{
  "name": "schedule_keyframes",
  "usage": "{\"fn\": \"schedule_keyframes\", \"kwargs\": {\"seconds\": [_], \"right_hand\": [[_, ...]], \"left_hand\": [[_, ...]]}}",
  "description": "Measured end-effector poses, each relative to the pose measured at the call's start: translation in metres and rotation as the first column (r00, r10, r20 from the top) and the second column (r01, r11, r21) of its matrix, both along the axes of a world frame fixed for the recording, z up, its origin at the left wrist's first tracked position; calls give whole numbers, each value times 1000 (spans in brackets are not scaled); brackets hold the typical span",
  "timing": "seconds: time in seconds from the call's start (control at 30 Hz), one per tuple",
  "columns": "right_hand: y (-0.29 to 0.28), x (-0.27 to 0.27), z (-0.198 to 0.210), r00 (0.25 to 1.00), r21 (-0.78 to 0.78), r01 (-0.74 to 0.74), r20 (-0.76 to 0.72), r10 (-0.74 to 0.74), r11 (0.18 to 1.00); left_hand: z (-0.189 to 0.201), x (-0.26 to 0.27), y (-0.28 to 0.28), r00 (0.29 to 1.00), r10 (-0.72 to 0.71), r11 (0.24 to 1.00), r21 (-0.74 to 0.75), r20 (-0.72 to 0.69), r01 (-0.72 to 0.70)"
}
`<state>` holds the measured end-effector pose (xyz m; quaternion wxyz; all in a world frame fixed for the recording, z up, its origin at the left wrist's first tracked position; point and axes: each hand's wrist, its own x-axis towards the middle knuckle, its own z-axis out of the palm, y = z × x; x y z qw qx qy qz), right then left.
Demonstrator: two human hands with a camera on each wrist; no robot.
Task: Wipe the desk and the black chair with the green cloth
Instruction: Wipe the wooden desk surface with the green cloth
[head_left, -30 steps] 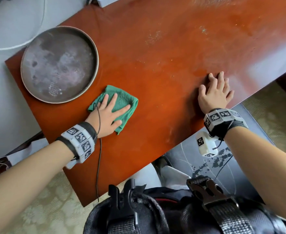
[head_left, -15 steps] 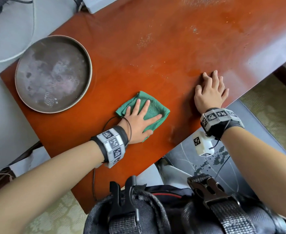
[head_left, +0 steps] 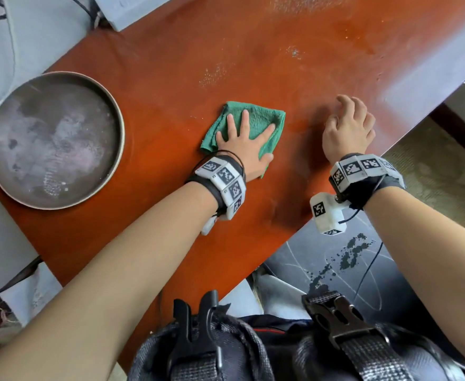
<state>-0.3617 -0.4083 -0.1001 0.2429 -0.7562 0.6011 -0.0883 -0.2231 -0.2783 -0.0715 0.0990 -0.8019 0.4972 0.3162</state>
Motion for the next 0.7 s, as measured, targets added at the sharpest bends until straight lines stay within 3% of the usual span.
{"fn": "schedule_keyframes", "kwargs": {"seconds": [0.33,0.5,0.7], "right_hand": [[-9,-11,3,980,127,-101,-158,121,987],[-15,-15,5,966,142,-144,-194,170,979],[-12,-20,0,959,98,-184,-202,201,978]], "left_hand": [[1,33,-36,999,3,1000,-16,35,-3],[0,27,1,980,-182,983,4,85,182],[-1,6,68,894,-427,904,78,135,420]]}}
